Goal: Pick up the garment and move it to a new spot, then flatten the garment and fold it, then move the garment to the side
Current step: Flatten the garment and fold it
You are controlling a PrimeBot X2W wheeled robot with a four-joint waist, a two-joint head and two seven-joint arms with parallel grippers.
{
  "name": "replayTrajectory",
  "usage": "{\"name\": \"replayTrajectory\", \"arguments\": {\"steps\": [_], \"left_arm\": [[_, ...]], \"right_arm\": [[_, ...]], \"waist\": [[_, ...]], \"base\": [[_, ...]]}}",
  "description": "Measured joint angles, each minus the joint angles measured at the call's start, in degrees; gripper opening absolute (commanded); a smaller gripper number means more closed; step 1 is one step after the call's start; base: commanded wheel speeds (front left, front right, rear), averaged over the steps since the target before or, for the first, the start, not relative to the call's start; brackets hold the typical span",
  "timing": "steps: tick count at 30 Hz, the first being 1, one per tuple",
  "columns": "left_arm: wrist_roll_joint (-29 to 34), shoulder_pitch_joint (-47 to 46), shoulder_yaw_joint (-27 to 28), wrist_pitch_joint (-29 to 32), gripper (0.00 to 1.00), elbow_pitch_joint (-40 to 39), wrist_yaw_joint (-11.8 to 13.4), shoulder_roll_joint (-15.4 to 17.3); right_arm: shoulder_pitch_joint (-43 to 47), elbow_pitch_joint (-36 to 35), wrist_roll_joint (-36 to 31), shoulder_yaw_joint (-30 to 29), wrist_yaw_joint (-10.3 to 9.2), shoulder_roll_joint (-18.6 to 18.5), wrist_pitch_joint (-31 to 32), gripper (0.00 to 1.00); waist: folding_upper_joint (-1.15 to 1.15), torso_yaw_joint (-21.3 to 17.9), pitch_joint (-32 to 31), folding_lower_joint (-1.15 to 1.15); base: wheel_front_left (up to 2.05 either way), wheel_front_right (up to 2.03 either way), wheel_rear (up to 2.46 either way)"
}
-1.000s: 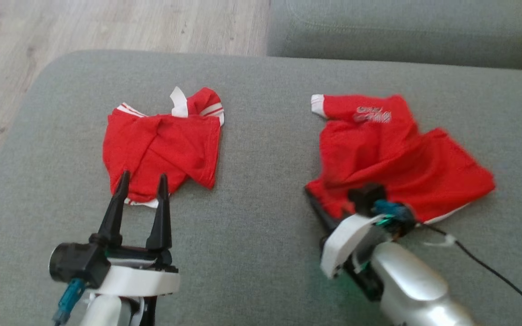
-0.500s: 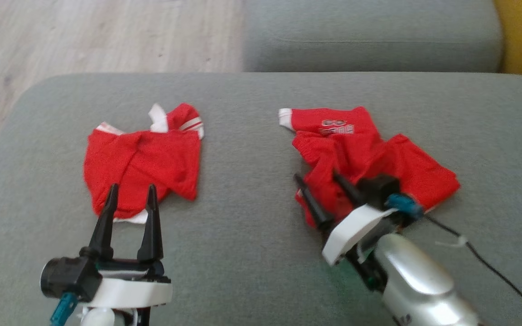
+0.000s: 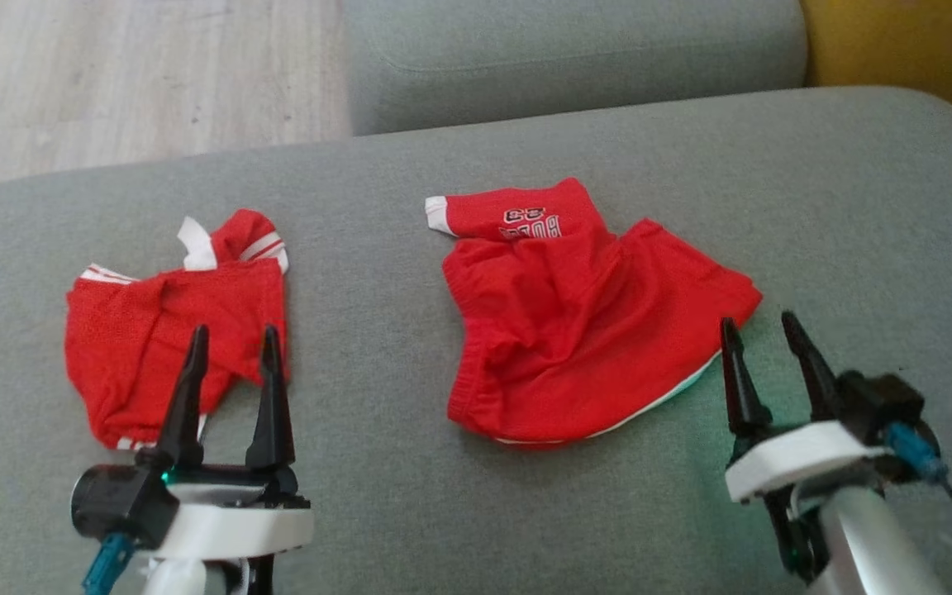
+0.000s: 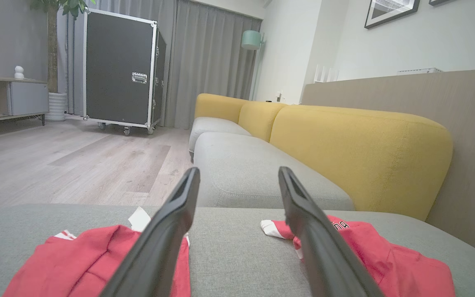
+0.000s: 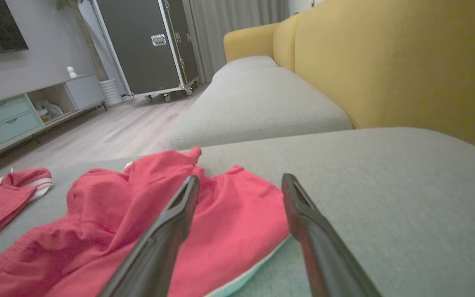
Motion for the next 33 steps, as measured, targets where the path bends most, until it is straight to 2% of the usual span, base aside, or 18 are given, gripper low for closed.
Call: {"name": "replayTrajectory", "arguments": {"steps": [5, 10, 17, 23, 26, 33], "left_arm": [[0.0, -0.2, 0.0, 0.0, 1.0, 0.2, -0.4, -0.4], [0.6, -1.3, 0.0, 0.0, 1.0, 0.8, -0.8, -0.6], [0.9, -2.0, -0.4, 0.0, 1.0, 1.7, -1.1, -0.7], [0.9, -4.0, -1.9, 0.0, 1.0, 2.2, -1.5, -0.9], [0.8, -5.1, -2.7, 0.0, 1.0, 2.9, -1.5, -0.9], [-1.2, -6.7, -5.5, 0.0, 1.0, 3.8, -1.9, -1.0]], "right_arm": [[1.4, -1.9, -0.3, -0.7, 0.0, 0.5, 0.0, 1.0], [-0.1, -2.7, -1.0, -1.5, 0.0, 0.5, 0.0, 1.0], [-6.2, 1.6, -5.0, -1.9, 0.0, 0.5, 1.0, 1.0], [-16.2, 7.6, -6.6, -1.7, 0.0, 0.5, 6.9, 1.0], [-22.4, 13.3, -6.8, -2.1, 0.0, 0.4, 11.7, 1.0], [-33.6, 28.6, -10.7, -12.2, 0.0, -0.6, 20.2, 1.0]], "waist": [[0.0, -0.6, 1.2, 0.0], [0.0, 0.6, 2.1, 0.0], [0.0, 3.8, 3.3, 0.0], [0.0, 7.1, 4.8, 0.01], [0.0, 9.4, 5.8, 0.01], [0.0, 15.3, 8.1, 0.01]], "base": [[0.0, 0.0, 0.0], [0.0, 0.0, 0.0], [0.0, 0.0, 0.0], [0.0, 0.0, 0.0], [0.0, 0.0, 0.0], [0.0, 0.0, 0.0]]}}
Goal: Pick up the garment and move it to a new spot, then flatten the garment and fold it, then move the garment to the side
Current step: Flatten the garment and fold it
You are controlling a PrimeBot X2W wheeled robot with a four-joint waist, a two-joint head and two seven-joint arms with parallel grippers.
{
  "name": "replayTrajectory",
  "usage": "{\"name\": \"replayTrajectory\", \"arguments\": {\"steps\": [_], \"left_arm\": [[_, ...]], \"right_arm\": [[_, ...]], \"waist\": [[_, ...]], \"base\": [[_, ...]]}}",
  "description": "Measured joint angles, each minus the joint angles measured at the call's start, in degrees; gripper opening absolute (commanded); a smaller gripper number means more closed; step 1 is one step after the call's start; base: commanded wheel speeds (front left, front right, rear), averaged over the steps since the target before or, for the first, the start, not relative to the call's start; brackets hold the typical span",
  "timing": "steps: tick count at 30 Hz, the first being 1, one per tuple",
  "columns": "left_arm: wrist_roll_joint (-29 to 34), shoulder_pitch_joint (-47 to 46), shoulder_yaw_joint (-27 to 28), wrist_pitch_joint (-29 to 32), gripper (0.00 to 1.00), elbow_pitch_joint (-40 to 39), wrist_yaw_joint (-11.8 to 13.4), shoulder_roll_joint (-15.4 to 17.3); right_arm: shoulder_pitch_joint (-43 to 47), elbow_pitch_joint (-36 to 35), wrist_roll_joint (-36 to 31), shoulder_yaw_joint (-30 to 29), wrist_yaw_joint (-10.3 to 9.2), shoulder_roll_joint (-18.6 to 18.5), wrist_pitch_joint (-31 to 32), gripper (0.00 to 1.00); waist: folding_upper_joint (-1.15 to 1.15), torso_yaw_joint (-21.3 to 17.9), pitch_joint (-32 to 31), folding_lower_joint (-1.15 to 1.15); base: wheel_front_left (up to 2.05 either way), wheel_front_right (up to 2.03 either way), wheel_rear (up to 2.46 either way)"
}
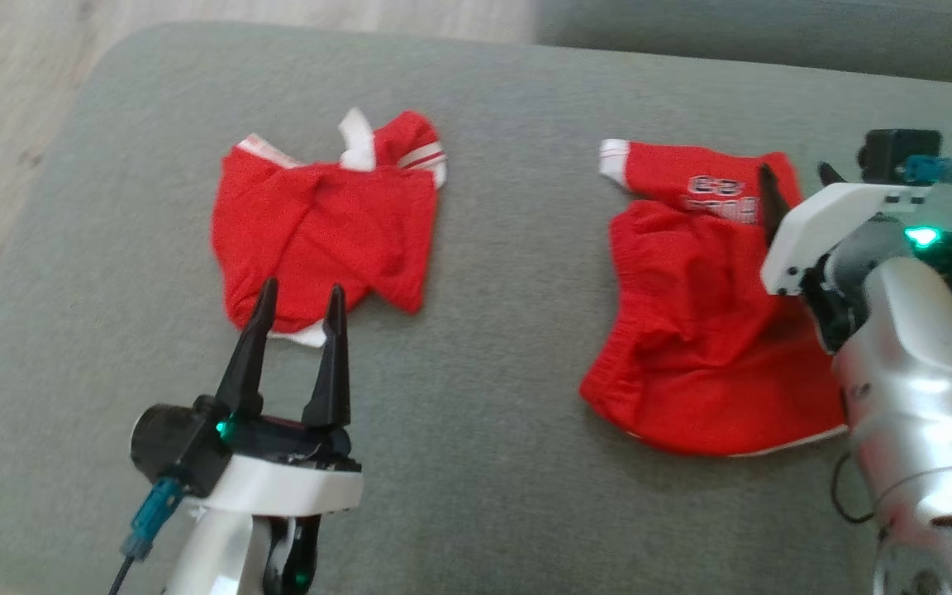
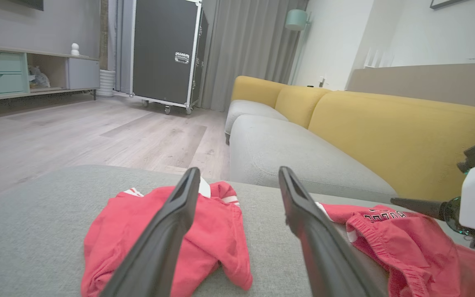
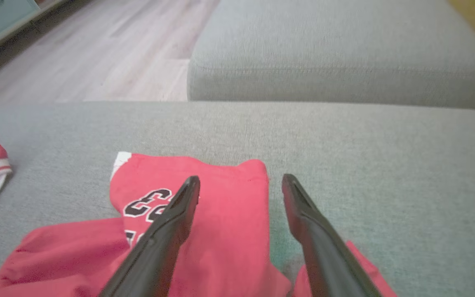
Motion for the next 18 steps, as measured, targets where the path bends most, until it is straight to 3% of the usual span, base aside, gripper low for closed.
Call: {"name": "replayTrajectory", "arguments": {"steps": [8, 9, 10, 13, 18], "left_arm": [[-1.5, -1.3, -2.1, 0.0, 1.0, 0.0, 0.7, -0.1], [-1.5, -1.6, -2.1, 0.0, 1.0, 0.0, 0.8, -0.1], [-1.5, -1.8, -2.1, 0.0, 1.0, 0.0, 0.8, -0.1], [-1.6, -2.0, -2.3, 0.0, 1.0, 0.0, 1.1, -0.1], [-1.6, -2.0, -2.9, 0.0, 1.0, 0.0, 1.5, -0.1]], "right_arm": [[-4.9, 10.1, -6.4, -7.7, 0.0, -1.7, 2.9, 1.0], [-5.2, 10.9, -6.4, -8.3, 0.0, -1.7, 3.3, 0.69], [-5.7, 11.8, -6.4, -8.8, 0.0, -1.7, 3.3, 0.0], [-7.1, 12.9, -6.4, -9.7, 0.0, -1.7, 1.9, 0.0], [-10.1, 12.5, -6.4, -11.9, 0.0, -2.8, -5.6, 0.0]], "waist": [[0.0, 4.2, 2.7, 0.0], [0.0, 4.4, 3.0, 0.0], [0.0, 4.6, 3.3, 0.0], [0.0, 4.9, 3.8, 0.0], [0.0, 4.7, 4.3, 0.0]], "base": [[0.0, 0.0, 0.0], [0.0, 0.0, 0.0], [0.0, 0.0, 0.0], [0.0, 0.0, 0.0], [0.0, 0.0, 0.0]]}}
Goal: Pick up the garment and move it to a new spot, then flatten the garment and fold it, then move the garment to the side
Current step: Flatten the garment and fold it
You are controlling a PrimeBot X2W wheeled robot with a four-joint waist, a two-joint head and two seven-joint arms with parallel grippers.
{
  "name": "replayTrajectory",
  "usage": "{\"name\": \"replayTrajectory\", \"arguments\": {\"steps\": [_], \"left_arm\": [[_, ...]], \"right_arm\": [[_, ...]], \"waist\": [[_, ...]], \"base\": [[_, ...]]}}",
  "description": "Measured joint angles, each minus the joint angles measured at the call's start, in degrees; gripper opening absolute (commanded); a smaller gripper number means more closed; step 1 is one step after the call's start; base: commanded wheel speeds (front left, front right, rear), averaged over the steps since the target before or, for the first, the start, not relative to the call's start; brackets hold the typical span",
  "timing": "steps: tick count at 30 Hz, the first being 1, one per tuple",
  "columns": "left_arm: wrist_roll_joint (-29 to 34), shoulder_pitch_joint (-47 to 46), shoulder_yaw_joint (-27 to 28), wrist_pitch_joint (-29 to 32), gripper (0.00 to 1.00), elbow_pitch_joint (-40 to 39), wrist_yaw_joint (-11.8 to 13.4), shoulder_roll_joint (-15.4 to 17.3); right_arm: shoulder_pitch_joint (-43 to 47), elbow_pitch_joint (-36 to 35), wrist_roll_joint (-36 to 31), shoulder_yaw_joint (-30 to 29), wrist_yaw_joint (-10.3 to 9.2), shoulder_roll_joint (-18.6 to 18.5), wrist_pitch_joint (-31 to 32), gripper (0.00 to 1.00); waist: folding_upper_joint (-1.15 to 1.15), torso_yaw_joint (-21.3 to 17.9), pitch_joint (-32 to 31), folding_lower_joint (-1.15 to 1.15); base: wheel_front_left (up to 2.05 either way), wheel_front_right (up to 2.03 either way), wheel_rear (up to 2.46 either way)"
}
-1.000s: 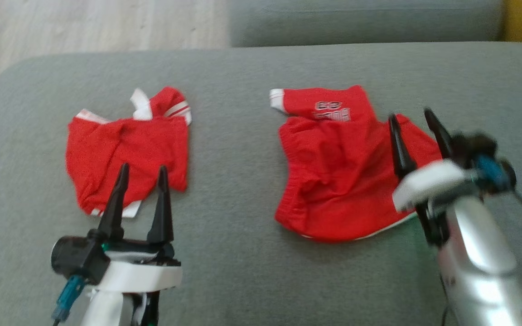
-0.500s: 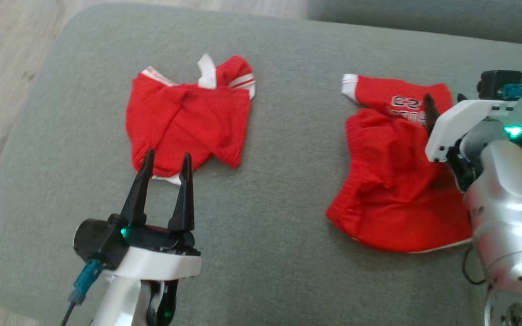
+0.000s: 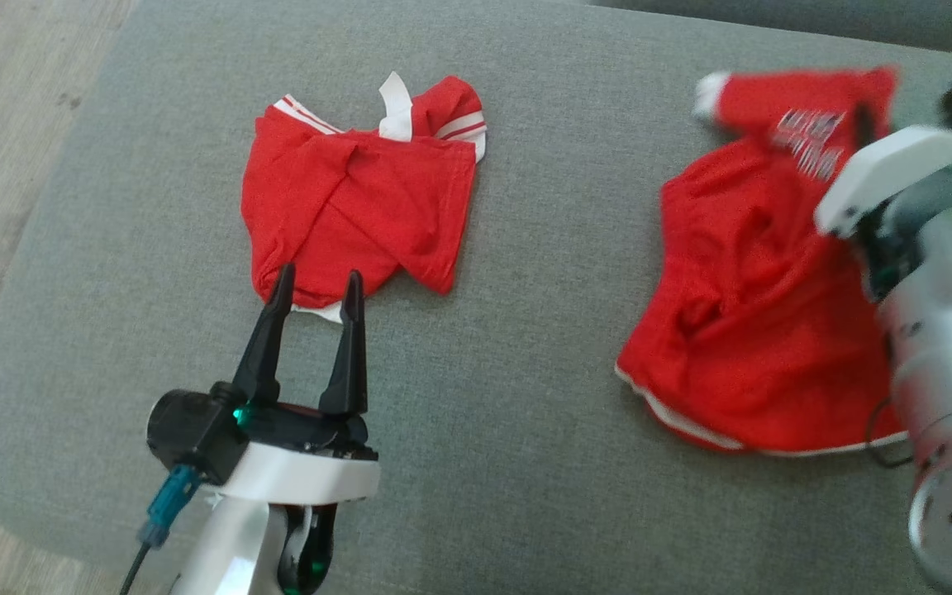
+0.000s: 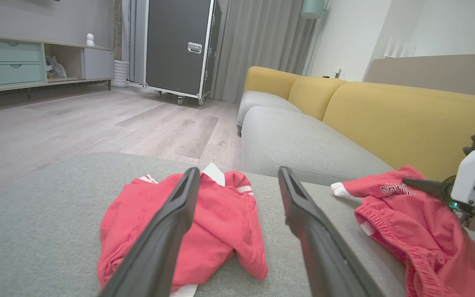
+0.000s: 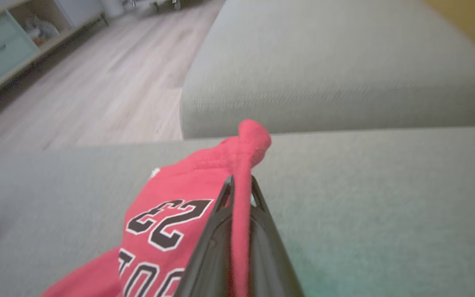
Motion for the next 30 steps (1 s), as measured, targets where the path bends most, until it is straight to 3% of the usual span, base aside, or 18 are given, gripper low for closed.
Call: {"name": "replayTrajectory", "arguments": {"steps": [4, 7, 8, 9, 14, 18, 26, 30], "left_arm": [[-0.6, -0.1, -0.9, 0.0, 1.0, 0.0, 0.1, 0.0], [-0.6, -0.2, -1.0, 0.0, 1.0, 0.0, 0.1, 0.0], [-0.6, -0.2, -1.1, 0.0, 1.0, 0.0, 0.1, 0.0], [-0.6, -0.2, -1.1, 0.0, 1.0, 0.0, 0.3, 0.0], [-0.6, -0.2, -0.9, 0.0, 1.0, 0.0, 0.5, 0.0], [-0.6, -0.1, 0.3, 0.0, 1.0, -0.1, 0.5, 0.0], [-0.3, 1.5, 4.8, 0.0, 1.0, -2.0, 0.5, 0.0], [0.2, 2.7, 6.0, 0.0, 1.0, -2.5, 0.5, 0.0]], "right_arm": [[-1.9, -1.3, -1.7, -6.1, 0.0, -2.6, -7.5, 0.0], [-1.9, -1.5, -4.7, -9.3, 0.0, -3.4, -8.8, 0.0], [-1.9, -1.2, -6.0, -9.8, 0.0, -3.3, -8.7, 0.45], [-1.9, -1.0, -7.5, -10.6, 0.0, -3.1, -8.7, 1.0], [-1.9, -1.5, -14.5, -13.3, 0.0, -2.6, -7.3, 1.0], [-2.8, -2.0, -15.9, -13.5, 0.0, -0.8, -11.4, 1.0], [-1.5, -5.0, -12.2, -3.8, 0.0, 2.6, -14.5, 1.0], [4.0, -12.6, -2.9, 6.0, 0.0, 2.7, -14.6, 1.0]], "waist": [[0.0, -0.3, 0.0, 0.0], [0.0, -0.4, -0.1, -0.01], [0.0, -0.4, -0.2, -0.01], [0.0, -0.6, -0.1, -0.01], [0.0, -1.5, -0.7, -0.01], [0.0, -3.0, -1.9, -0.01], [0.0, -8.6, -5.4, -0.01], [0.0, -12.1, -7.0, -0.01]], "base": [[0.0, 0.0, 0.0], [0.0, 0.0, 0.0], [0.0, 0.0, 0.0], [0.0, 0.0, 0.0], [0.0, 0.0, 0.0], [0.0, 0.0, 0.0], [0.0, 0.0, 0.0], [0.0, 0.0, 0.0]]}}
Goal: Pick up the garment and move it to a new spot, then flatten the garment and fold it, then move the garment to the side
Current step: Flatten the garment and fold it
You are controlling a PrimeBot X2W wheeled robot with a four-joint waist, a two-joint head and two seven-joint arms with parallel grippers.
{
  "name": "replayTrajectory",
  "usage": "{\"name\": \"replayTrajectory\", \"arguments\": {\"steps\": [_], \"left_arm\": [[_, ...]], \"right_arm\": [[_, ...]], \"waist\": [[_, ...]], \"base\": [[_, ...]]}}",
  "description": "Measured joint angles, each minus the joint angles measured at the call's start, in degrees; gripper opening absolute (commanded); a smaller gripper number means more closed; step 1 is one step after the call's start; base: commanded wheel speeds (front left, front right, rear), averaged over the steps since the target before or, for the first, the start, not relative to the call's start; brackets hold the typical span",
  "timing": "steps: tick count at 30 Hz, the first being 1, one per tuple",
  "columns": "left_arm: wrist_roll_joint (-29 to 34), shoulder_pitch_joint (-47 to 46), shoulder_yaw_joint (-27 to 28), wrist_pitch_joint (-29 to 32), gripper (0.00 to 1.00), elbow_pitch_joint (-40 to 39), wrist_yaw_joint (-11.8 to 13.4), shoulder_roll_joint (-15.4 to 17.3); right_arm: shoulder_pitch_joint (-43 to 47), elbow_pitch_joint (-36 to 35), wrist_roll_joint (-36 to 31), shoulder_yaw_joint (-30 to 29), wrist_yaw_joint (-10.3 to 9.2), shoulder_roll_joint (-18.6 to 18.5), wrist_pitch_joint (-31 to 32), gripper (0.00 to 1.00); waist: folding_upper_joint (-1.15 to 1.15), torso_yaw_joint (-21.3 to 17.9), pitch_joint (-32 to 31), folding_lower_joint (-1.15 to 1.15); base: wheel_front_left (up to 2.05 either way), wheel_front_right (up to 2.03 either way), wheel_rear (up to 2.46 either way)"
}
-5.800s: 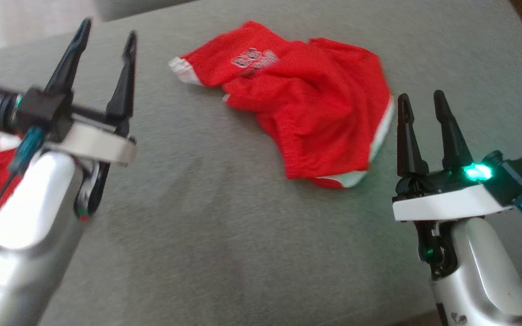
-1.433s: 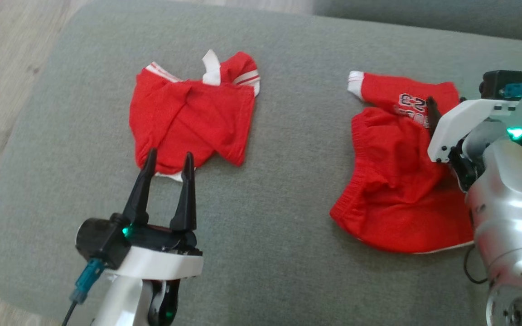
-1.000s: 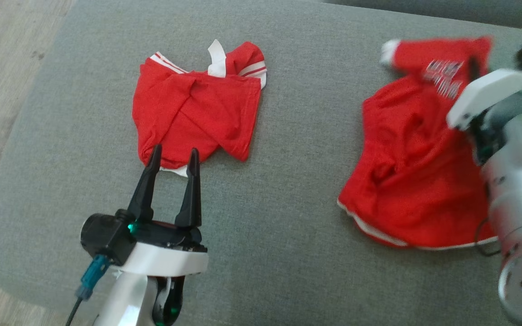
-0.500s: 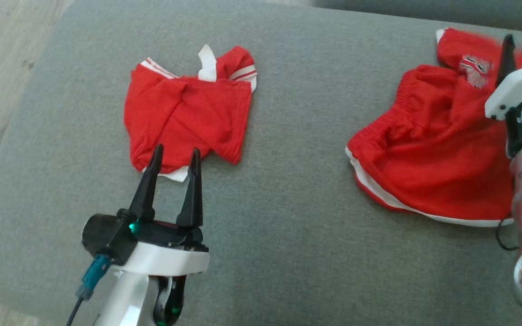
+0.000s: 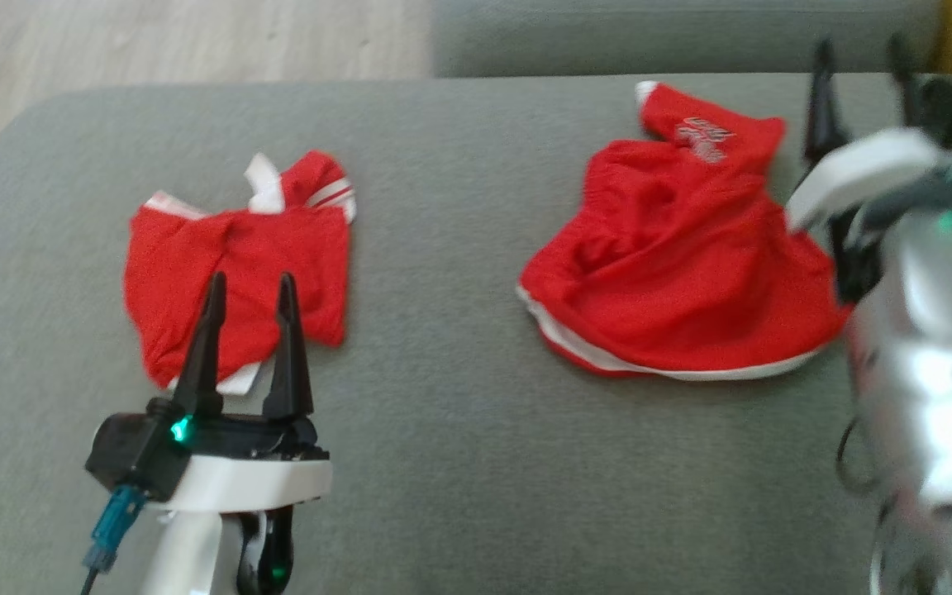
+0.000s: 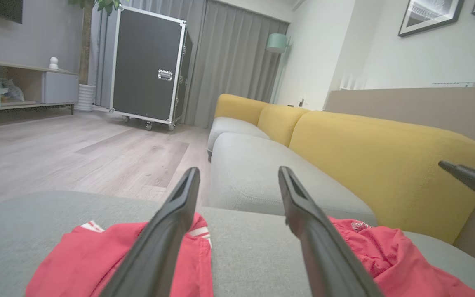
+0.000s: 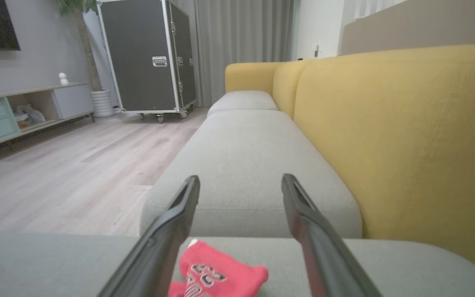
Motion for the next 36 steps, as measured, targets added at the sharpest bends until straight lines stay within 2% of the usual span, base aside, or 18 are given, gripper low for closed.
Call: {"name": "replayTrajectory", "arguments": {"steps": [3, 6, 11, 16, 21, 27, 36], "left_arm": [[0.0, 0.2, 0.7, 0.0, 1.0, -0.4, 0.0, 0.0], [0.0, 0.9, 1.0, 0.0, 1.0, -0.7, 0.0, 0.0], [0.5, 2.5, 1.6, 0.0, 1.0, -1.1, 0.0, 0.0], [1.1, 2.6, 1.9, 0.0, 1.0, -1.4, 0.0, 0.0], [1.5, 2.4, 1.7, 0.0, 1.0, -1.4, -0.5, 0.0], [1.6, 1.5, 0.4, 0.0, 1.0, -0.9, -0.8, 0.0], [1.6, -0.1, -0.2, 0.0, 1.0, -0.2, -1.0, 0.0]], "right_arm": [[8.0, -5.9, 8.0, 7.5, 0.0, 0.1, 0.0, 1.0], [17.2, -11.5, 12.9, 11.5, 0.0, 0.4, 0.0, 1.0], [29.3, -17.3, 19.7, 15.2, 0.0, 0.5, 0.0, 1.0], [33.5, -19.1, 21.3, 15.7, 0.0, 0.7, 0.0, 1.0], [31.8, -18.5, 19.4, 11.3, 0.0, 0.9, 0.1, 1.0], [26.0, -10.3, 16.0, 3.3, 0.0, 1.0, 3.5, 1.0], [17.3, 1.9, 2.1, -10.8, 0.0, 1.0, 7.4, 1.0]], "waist": [[0.0, -2.3, -1.2, 0.0], [0.0, -4.4, -2.3, 0.0], [0.0, -6.8, -3.5, 0.0], [0.0, -7.3, -2.8, 0.0], [0.0, -6.6, -1.3, 0.01], [0.0, -4.3, 0.5, 0.01], [0.0, -0.3, 2.9, 0.01]], "base": [[0.0, 0.0, 0.0], [0.0, 0.0, 0.0], [0.0, 0.0, 0.0], [0.0, 0.0, 0.0], [0.0, 0.0, 0.0], [0.0, 0.0, 0.0], [0.0, 0.0, 0.0]]}}
